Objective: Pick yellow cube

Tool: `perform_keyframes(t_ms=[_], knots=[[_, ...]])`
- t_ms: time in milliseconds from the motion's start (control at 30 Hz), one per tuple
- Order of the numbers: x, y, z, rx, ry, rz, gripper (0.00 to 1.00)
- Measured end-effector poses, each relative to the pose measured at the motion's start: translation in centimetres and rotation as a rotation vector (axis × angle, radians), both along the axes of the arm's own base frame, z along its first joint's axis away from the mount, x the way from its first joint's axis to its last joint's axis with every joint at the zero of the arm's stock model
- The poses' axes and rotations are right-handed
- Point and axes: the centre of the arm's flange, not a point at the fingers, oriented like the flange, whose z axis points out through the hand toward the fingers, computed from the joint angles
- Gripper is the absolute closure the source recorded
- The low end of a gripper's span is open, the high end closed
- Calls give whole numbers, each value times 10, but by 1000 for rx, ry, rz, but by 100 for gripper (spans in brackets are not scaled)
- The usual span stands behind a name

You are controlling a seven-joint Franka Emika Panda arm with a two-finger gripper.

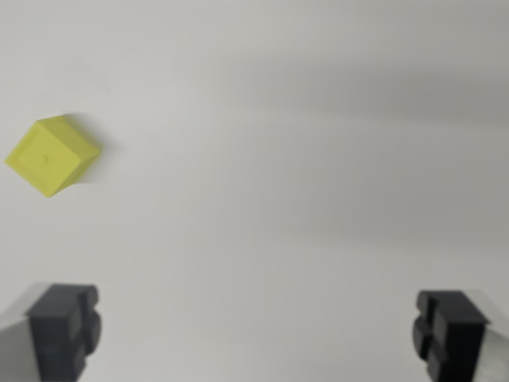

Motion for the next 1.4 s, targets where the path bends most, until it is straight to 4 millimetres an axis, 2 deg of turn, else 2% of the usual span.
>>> perform_keyframes(t_ms=[300, 1400], knots=[[-1, 5, -5, 1, 1, -26, 0], [-9, 66, -88, 8, 5, -249, 0]])
